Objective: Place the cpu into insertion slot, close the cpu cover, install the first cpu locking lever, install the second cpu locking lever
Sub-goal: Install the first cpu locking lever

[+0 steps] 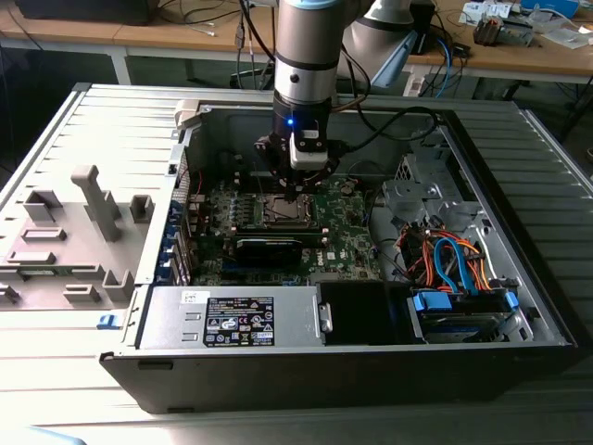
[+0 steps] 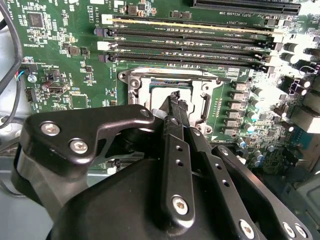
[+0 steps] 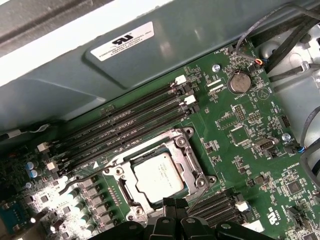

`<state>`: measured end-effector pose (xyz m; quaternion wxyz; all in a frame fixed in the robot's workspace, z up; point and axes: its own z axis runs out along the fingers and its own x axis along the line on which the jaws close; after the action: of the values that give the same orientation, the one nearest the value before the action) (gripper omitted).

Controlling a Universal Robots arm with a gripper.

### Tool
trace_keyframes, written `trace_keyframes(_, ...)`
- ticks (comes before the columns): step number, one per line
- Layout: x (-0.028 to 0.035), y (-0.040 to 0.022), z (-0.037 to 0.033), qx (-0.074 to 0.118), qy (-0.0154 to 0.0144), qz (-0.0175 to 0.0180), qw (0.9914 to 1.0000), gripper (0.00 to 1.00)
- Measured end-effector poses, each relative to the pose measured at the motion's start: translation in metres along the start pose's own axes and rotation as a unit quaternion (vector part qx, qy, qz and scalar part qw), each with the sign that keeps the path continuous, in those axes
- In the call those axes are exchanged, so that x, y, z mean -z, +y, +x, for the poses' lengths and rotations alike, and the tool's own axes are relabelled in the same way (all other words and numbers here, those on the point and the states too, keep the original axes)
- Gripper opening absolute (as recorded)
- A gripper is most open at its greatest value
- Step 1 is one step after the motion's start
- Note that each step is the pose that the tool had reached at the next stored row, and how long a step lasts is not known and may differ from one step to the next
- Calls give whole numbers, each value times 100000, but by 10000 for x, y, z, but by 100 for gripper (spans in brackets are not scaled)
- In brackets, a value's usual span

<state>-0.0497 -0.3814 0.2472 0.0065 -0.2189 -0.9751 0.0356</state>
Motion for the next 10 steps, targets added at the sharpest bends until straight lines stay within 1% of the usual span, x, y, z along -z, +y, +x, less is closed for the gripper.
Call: trace_keyframes(10,0,0,0,761,-56,0,99997,11)
